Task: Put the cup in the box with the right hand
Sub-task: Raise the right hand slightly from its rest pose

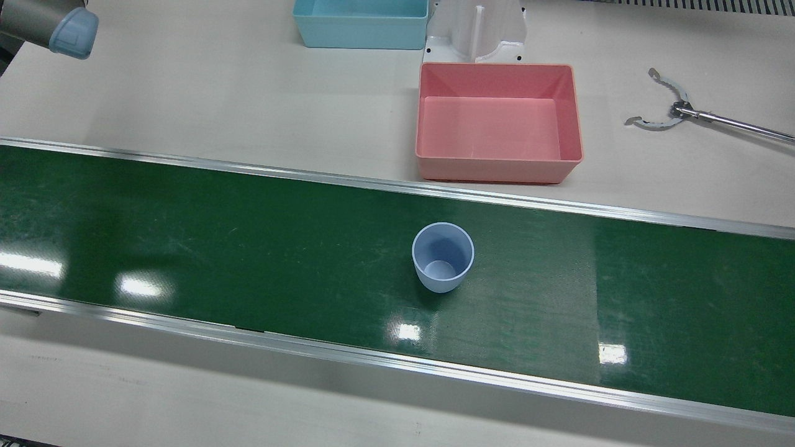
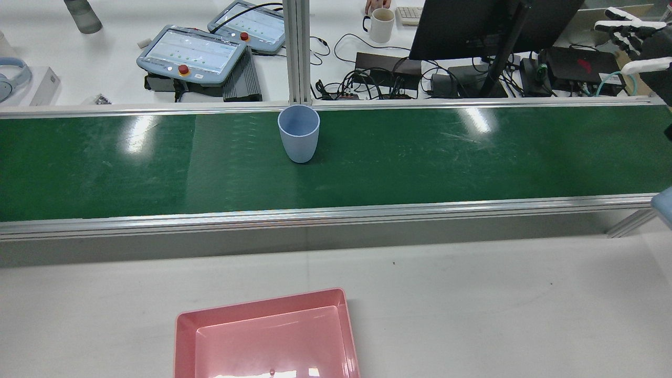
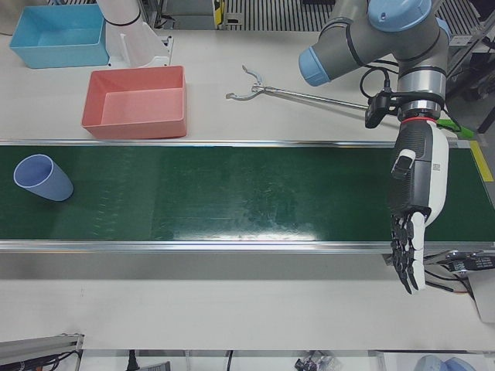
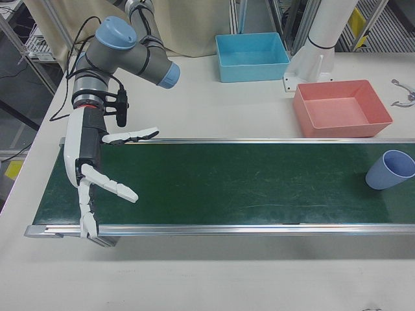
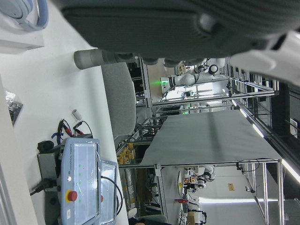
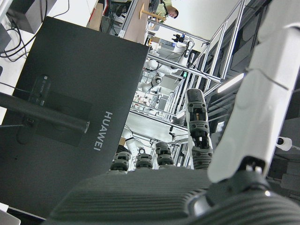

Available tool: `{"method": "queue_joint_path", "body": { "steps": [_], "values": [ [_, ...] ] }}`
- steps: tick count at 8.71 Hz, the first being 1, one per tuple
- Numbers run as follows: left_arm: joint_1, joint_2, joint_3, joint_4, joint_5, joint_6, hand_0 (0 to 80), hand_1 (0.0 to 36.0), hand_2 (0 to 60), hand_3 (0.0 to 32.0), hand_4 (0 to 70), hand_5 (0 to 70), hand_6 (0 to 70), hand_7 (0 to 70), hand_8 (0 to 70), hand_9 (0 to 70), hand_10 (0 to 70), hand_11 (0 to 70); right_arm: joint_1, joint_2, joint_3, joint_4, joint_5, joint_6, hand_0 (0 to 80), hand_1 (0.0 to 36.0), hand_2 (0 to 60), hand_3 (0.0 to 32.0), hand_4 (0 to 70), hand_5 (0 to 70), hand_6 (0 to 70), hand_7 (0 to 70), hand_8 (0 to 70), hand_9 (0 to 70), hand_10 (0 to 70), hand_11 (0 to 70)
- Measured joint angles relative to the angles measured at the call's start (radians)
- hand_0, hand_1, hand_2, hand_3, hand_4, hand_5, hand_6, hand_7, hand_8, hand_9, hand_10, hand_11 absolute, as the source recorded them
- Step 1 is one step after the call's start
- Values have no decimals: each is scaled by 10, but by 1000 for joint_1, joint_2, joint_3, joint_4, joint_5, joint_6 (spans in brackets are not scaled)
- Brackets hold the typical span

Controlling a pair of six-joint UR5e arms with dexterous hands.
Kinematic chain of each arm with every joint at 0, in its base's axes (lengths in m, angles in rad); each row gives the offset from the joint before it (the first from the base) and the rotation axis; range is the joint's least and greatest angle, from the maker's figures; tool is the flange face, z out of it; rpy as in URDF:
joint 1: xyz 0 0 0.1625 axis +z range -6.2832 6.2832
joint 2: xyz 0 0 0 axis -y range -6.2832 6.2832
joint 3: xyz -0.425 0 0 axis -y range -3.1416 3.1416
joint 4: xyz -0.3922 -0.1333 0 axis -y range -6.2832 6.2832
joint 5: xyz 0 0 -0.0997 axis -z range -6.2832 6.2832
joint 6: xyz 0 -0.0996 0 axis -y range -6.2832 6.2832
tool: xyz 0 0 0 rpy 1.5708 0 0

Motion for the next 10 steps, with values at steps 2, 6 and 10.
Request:
{"method": "queue_joint_path", "body": {
  "steps": [2,6,10],
  "values": [
    [1,0,0,0,0,0,0,0,0,0,0,0,0,0,0,0,0,0,-16,1,6,-16,1,0,546,142,0,0,280,57,44,163,26,56,28,58],
    [0,0,0,0,0,0,0,0,0,0,0,0,0,0,0,0,0,0,-27,-35,81,-111,1,0,548,141,0,0,251,58,37,131,26,46,22,51],
    [0,0,0,0,0,0,0,0,0,0,0,0,0,0,0,0,0,0,-73,-42,115,-113,35,-1,534,125,0,0,227,57,33,96,32,46,31,62]
  ]
}}
